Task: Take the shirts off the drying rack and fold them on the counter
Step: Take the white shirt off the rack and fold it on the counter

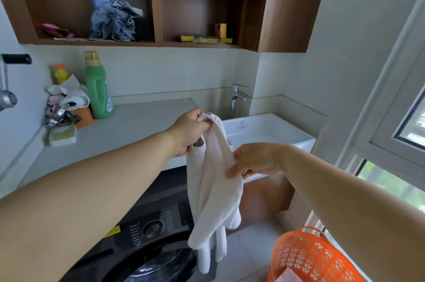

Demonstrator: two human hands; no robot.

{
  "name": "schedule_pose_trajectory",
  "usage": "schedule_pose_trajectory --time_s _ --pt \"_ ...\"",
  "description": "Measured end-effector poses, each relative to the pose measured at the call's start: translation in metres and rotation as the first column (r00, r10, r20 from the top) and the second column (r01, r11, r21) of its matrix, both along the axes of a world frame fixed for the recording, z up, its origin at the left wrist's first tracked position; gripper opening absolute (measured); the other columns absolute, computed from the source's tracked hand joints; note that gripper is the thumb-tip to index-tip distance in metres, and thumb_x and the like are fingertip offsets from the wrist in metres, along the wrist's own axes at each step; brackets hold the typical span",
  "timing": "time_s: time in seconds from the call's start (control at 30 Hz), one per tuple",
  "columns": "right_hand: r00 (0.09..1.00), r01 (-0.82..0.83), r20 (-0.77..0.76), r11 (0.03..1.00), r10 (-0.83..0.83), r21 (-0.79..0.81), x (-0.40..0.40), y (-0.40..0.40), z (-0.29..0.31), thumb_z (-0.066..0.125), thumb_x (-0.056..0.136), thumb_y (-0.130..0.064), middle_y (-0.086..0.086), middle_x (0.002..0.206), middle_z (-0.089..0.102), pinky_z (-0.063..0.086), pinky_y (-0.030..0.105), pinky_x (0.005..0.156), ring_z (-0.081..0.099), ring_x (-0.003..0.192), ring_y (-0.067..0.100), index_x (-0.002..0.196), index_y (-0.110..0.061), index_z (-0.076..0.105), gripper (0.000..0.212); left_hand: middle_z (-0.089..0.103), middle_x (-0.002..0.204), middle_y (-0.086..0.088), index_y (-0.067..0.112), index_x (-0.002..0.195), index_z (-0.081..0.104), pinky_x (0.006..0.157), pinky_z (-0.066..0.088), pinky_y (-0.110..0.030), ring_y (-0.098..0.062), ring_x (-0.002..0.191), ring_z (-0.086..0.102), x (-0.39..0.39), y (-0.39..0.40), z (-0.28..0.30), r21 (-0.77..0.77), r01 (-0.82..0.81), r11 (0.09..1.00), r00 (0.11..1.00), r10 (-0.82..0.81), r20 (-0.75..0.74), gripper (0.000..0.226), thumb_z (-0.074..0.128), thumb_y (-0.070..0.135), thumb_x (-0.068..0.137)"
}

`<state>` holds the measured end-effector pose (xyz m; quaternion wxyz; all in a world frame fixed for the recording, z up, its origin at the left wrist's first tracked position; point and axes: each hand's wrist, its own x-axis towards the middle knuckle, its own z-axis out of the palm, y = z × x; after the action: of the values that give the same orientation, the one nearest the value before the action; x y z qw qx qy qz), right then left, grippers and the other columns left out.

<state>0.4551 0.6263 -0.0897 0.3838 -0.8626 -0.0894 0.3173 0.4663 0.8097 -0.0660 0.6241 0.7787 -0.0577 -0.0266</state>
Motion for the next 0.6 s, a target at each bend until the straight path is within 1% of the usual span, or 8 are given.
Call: schedule_pose_trajectory --time_s 0.07,0.13,0.2,0.3,0.37,0.43,0.5,0.6 --pt "0.997 0.064 -0.045 0.993 -0.060 0.096 0.000 -0.009 -0.007 0.065 0.085 -0.004 0.005 0.101 0.068 0.046 0.034 0.101 0.059 0.101 0.021 0.097 -0.010 0.068 0.014 0.052 0.090 -0.009 0.023 0.088 0.057 0.058 0.033 -0.026 -0.021 0.074 0.043 0.002 -0.001 -0.004 0.050 0.008 0.999 1.000 -0.009 0.016 0.012 0.053 0.013 0.093" --pt "0.971 0.237 -0.045 0.926 -0.234 0.294 0.003 -0.018 -0.009 0.058 0.087 0.000 0.007 0.100 0.069 0.051 0.030 0.093 0.063 0.096 0.022 0.097 -0.006 0.067 0.015 0.046 0.083 -0.006 0.022 0.090 0.055 0.049 0.024 -0.022 -0.019 0.060 0.033 0.003 0.001 -0.004 0.066 0.020 0.998 1.000 -0.021 0.012 0.010 0.052 0.014 0.094" --pt "0.905 0.403 -0.088 0.771 -0.416 0.493 0.004 -0.025 -0.009 0.055 0.086 -0.001 0.012 0.093 0.071 0.056 0.030 0.079 0.066 0.082 0.023 0.099 -0.001 0.066 0.017 0.042 0.077 -0.003 0.021 0.091 0.055 0.045 0.021 -0.019 -0.015 0.052 0.027 0.006 0.003 -0.001 0.057 0.029 0.998 0.999 -0.030 0.016 0.009 0.052 0.013 0.094" --pt "0.918 0.352 -0.019 0.790 -0.397 0.503 0.005 -0.027 -0.009 0.063 0.076 -0.003 0.020 0.093 0.066 0.055 0.037 0.075 0.063 0.081 0.030 0.100 -0.002 0.064 0.024 0.045 0.072 -0.002 0.014 0.095 0.055 0.037 0.027 -0.010 -0.007 0.038 0.037 0.006 0.000 0.006 0.034 0.107 0.994 0.994 -0.108 0.017 0.009 0.051 0.007 0.095" --pt "0.931 0.292 0.064 0.839 -0.359 0.460 0.004 -0.021 -0.010 0.065 0.068 -0.004 0.022 0.094 0.062 0.052 0.047 0.081 0.060 0.083 0.031 0.099 0.001 0.064 0.032 0.051 0.075 -0.007 0.016 0.089 0.059 0.052 0.040 -0.017 -0.013 0.048 0.047 0.005 -0.006 0.009 0.037 0.200 0.979 0.980 -0.200 -0.006 0.009 0.056 0.008 0.092" --pt "0.921 0.262 0.127 0.828 -0.368 0.495 0.005 -0.016 -0.012 0.064 0.073 0.000 0.020 0.092 0.063 0.053 0.043 0.080 0.060 0.081 0.028 0.103 0.008 0.063 0.032 0.056 0.083 -0.011 0.020 0.081 0.063 0.073 0.038 -0.034 -0.024 0.075 0.051 0.004 -0.010 0.008 0.020 0.266 0.964 0.964 -0.265 -0.024 0.007 0.064 0.014 0.081" --pt "0.908 0.240 0.174 0.816 -0.380 0.526 0.007 -0.012 -0.011 0.057 0.077 0.010 0.015 0.086 0.067 0.055 0.037 0.076 0.062 0.076 0.026 0.096 0.002 0.070 0.025 0.058 0.081 -0.008 0.019 0.081 0.062 0.075 0.039 -0.036 -0.025 0.080 0.052 0.005 -0.011 0.007 -0.008 0.283 0.959 0.959 -0.283 -0.027 0.009 0.063 0.010 0.081" --pt "0.896 0.230 0.218 0.825 -0.386 0.516 0.013 -0.011 -0.008 0.051 0.063 0.013 0.010 0.074 0.068 0.051 0.036 0.074 0.061 0.075 0.024 0.070 -0.014 0.076 0.038 0.059 0.082 -0.007 0.016 0.084 0.060 0.076 0.044 -0.031 -0.021 0.079 0.056 0.009 -0.007 0.007 -0.023 0.300 0.954 0.954 -0.301 -0.015 0.018 0.054 0.001 0.091"
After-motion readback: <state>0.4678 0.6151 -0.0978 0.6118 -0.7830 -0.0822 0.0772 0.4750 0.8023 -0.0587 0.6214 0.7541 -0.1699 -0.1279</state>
